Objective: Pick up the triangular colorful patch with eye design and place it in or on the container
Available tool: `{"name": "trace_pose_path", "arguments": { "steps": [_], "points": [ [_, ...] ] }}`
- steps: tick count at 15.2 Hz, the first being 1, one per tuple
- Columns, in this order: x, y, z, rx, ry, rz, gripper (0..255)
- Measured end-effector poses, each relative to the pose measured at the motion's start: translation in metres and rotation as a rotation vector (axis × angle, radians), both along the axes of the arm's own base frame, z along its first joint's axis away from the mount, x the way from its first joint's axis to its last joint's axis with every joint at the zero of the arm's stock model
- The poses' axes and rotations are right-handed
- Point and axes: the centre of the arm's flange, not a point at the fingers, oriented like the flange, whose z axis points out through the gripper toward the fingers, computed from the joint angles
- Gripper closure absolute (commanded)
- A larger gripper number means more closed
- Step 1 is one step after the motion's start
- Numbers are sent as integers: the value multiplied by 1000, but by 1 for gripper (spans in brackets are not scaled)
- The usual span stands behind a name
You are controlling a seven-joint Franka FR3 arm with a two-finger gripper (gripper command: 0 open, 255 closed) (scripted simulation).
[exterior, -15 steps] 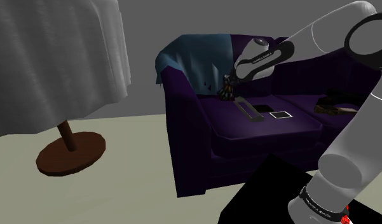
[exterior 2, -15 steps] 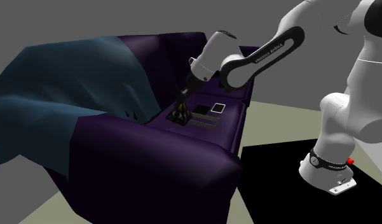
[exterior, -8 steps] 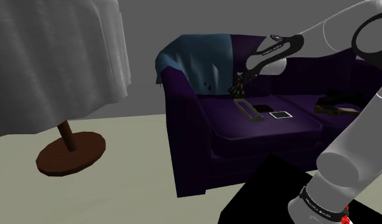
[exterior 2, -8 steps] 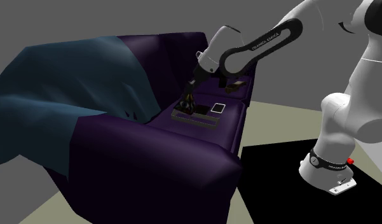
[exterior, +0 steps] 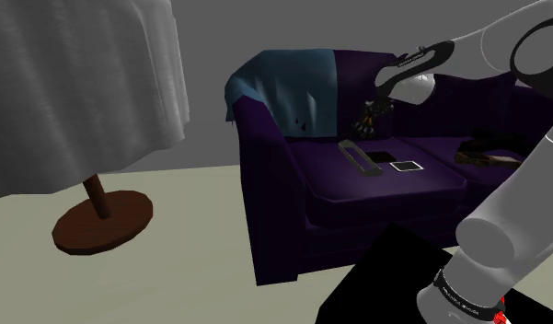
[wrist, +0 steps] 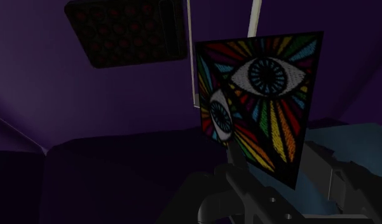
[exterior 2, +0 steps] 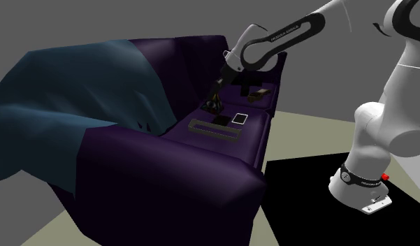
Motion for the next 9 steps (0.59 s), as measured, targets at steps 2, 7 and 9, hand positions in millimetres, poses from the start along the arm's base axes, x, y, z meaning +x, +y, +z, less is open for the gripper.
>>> {"name": "trace_pose_path", "arguments": {
  "steps": [2,7,9],
  "points": [
    [-2,-4,-8,0,0,1,255],
    [-2,-4,-35,0,0,2,255],
    [-3,-4,-46,0,1,2,255]
  ]
}}
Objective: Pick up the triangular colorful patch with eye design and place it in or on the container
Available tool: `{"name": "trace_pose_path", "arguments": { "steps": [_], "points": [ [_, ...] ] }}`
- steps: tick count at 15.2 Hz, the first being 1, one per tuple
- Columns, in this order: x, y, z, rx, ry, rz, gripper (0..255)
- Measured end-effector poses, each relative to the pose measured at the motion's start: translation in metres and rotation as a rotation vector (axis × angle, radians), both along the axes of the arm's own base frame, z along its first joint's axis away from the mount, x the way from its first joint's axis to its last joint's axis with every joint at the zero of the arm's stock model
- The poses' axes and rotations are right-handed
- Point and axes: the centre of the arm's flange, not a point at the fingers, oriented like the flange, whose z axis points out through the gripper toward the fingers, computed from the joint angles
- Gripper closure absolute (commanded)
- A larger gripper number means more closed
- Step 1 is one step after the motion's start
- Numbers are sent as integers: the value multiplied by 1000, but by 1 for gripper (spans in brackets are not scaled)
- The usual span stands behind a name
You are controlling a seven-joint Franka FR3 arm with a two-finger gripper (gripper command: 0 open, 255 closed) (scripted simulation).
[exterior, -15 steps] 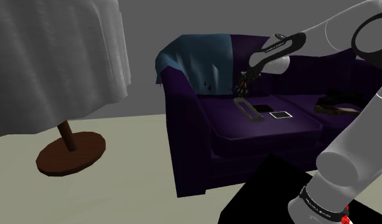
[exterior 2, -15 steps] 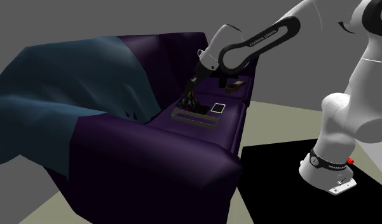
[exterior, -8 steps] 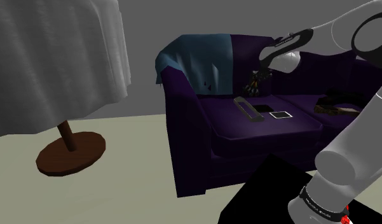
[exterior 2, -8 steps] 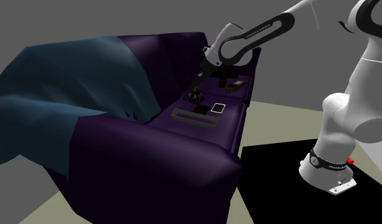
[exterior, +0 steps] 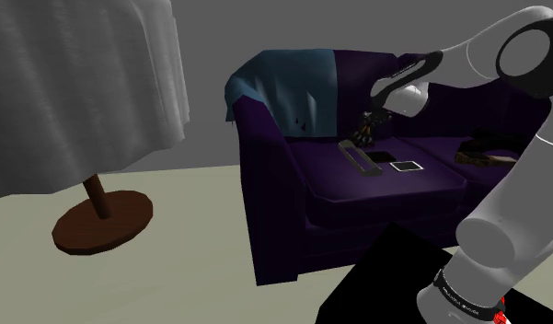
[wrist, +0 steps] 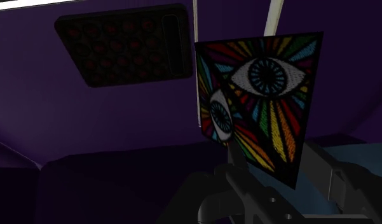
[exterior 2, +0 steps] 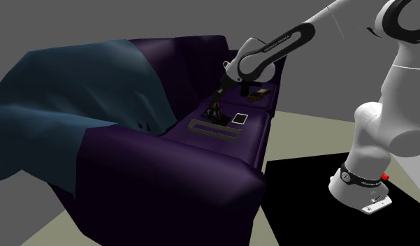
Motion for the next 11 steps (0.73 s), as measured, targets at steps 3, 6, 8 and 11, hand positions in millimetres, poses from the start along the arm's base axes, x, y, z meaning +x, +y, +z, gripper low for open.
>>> {"name": "trace_pose_path", "arguments": {
  "steps": [3,6,8,11],
  "points": [
    [0,1,-16,0,0,0,255],
    [1,0,-32,0,0,0,255],
    [0,0,-42,0,0,0,255],
    [0,0,-47,0,0,0,255]
  ]
}}
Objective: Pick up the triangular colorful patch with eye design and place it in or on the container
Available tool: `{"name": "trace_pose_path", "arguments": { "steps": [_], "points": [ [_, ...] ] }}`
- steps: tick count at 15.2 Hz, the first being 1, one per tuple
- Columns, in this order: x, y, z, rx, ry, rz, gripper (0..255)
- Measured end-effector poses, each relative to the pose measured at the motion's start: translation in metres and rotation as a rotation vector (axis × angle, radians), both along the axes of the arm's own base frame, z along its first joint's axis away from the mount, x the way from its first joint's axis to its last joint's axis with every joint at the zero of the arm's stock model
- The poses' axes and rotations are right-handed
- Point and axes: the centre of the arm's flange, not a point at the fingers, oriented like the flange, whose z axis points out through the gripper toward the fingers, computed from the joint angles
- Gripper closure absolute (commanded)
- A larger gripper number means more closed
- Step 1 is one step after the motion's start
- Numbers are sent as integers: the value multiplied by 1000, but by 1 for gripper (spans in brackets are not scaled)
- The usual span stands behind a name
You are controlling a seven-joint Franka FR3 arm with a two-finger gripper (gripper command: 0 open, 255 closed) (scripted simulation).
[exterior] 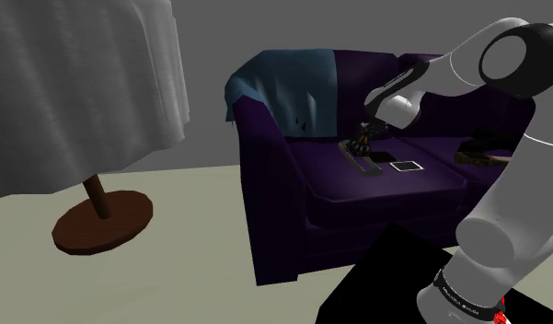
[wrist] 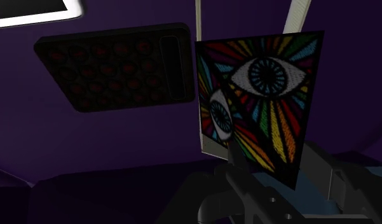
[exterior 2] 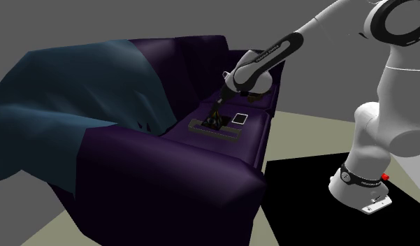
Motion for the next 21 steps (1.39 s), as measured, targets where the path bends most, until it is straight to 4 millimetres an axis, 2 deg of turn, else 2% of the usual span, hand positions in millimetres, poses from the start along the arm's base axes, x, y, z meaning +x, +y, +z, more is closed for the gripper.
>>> {"name": "trace_pose_path", "arguments": {
  "steps": [3,4,10,15,21],
  "points": [
    [0,0,-1,0,0,0,255],
    [0,0,-1,0,0,0,0],
    [0,0,0,-1,-1,0,0],
    [-21,7,37,0,-2,0,0],
    [-25,11,41,-1,-1,0,0]
  ]
}}
